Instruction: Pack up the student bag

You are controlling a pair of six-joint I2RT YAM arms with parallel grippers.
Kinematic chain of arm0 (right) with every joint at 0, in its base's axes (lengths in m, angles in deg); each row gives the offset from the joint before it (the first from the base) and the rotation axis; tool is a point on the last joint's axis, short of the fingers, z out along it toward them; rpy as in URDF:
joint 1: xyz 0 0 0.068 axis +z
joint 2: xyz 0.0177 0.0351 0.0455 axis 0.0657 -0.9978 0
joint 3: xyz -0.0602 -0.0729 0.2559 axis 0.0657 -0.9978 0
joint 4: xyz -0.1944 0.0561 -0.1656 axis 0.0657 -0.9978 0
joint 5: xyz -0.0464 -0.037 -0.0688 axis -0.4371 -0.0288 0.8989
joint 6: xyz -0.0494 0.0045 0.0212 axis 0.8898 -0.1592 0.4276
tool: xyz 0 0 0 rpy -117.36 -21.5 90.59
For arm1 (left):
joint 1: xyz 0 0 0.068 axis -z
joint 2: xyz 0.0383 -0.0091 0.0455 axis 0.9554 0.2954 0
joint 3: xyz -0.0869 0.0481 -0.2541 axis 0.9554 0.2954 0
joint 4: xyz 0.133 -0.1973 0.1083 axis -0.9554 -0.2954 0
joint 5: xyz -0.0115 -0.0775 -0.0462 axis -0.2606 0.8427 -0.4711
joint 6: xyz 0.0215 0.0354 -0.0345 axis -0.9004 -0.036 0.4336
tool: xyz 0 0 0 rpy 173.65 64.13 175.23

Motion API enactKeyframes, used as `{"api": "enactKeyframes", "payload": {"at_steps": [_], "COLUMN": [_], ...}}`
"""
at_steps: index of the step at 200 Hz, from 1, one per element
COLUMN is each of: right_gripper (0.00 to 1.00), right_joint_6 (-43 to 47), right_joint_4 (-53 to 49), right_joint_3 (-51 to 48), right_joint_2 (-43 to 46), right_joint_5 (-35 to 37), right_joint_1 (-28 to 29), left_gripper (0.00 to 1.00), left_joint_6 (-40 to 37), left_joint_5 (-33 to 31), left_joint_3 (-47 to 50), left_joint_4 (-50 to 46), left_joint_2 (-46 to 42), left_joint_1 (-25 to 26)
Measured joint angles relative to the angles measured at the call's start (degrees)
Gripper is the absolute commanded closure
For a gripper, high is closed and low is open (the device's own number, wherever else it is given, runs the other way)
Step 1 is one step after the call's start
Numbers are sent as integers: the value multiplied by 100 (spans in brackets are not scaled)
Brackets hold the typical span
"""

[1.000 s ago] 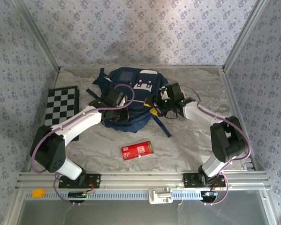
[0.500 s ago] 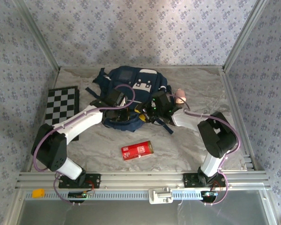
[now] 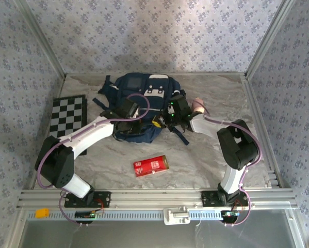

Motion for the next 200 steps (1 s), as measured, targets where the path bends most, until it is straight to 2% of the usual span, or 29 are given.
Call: {"api": "enactKeyframes", "payload": {"at_steps": [26, 52, 56, 69, 80, 112, 140, 159, 200], "right_gripper": [100, 100, 97, 77, 66, 47, 40, 38, 39], "right_joint_6": [809, 1467, 1545, 1755, 1851, 2059, 1491, 831, -546], "right_joint_4": [-802, -1652, -1762, -2044, -2184, -2437, -1856, -1322, 138], "right_joint_3": [299, 892, 981, 1233, 1368, 1499, 599, -66, -568], "right_joint_2": [-4, -179, -210, -264, -269, -155, 651, 1150, 1005], "right_joint_5": [-481, -826, -841, -844, -802, -599, -595, -450, 26], "right_joint_1": [-603, -1102, -1126, -1147, -1143, -1132, -984, -603, 439], "left_gripper": [100, 100, 100, 100, 100, 100, 100, 100, 100], "left_joint_6": [31, 72, 70, 66, 57, 26, 26, 28, 31], "left_joint_5": [-426, -323, -282, -173, -153, -190, -101, -33, 44], "left_joint_3": [243, 579, 601, 616, 614, 614, 570, 555, 496], "left_joint_4": [-138, 87, 129, 216, 240, 162, 138, 144, 140], "left_joint_2": [-37, -238, -282, -417, -503, -546, -518, -483, -437], "left_joint_1": [-109, -597, -654, -737, -730, -466, -254, -229, -219]}}
